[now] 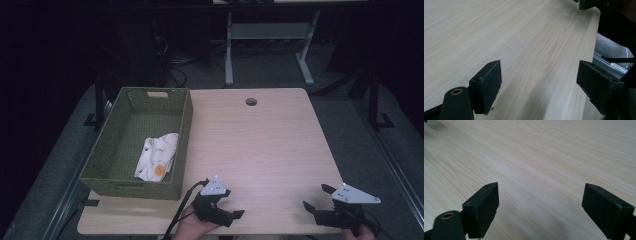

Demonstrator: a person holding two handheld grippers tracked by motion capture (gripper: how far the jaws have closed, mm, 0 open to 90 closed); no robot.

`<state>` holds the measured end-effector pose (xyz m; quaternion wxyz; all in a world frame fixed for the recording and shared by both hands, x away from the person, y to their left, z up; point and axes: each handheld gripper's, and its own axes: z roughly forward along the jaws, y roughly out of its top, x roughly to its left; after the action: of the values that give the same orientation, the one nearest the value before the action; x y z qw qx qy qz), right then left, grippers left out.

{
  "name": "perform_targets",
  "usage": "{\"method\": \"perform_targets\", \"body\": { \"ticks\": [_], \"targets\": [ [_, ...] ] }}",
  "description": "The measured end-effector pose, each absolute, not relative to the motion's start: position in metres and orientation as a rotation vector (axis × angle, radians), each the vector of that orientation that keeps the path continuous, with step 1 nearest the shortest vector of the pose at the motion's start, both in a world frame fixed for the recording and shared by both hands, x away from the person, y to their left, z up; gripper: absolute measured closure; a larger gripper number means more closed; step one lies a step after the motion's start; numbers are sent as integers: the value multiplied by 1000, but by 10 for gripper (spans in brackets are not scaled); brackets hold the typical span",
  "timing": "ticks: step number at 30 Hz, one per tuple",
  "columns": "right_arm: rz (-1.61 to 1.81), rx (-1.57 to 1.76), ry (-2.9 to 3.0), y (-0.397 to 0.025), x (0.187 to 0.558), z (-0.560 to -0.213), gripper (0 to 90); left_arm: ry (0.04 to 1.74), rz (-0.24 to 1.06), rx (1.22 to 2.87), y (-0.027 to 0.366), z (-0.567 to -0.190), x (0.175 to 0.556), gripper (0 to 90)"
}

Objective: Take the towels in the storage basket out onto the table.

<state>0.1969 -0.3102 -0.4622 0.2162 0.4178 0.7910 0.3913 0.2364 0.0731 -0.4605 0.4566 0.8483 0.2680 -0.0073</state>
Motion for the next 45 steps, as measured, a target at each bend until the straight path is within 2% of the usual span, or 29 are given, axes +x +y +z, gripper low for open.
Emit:
{"method": "perform_targets", "body": {
  "ticks": [19, 23, 32, 45],
  "targets": [
    [1114, 1144, 2199, -307, 195, -462, 139, 636, -39, 2112, 73, -449, 248, 199],
    [1134, 1159, 2190, -309, 195, -462, 138, 614, -32, 2119, 67, -438, 252, 203],
    [1138, 1155, 2186, -311, 193, -460, 138, 573, 25, 2159, 64, -389, 276, 200],
    [1132, 1149, 2192, -310, 193, -460, 139, 523, 28, 2229, 71, -355, 301, 195]
  ]
}}
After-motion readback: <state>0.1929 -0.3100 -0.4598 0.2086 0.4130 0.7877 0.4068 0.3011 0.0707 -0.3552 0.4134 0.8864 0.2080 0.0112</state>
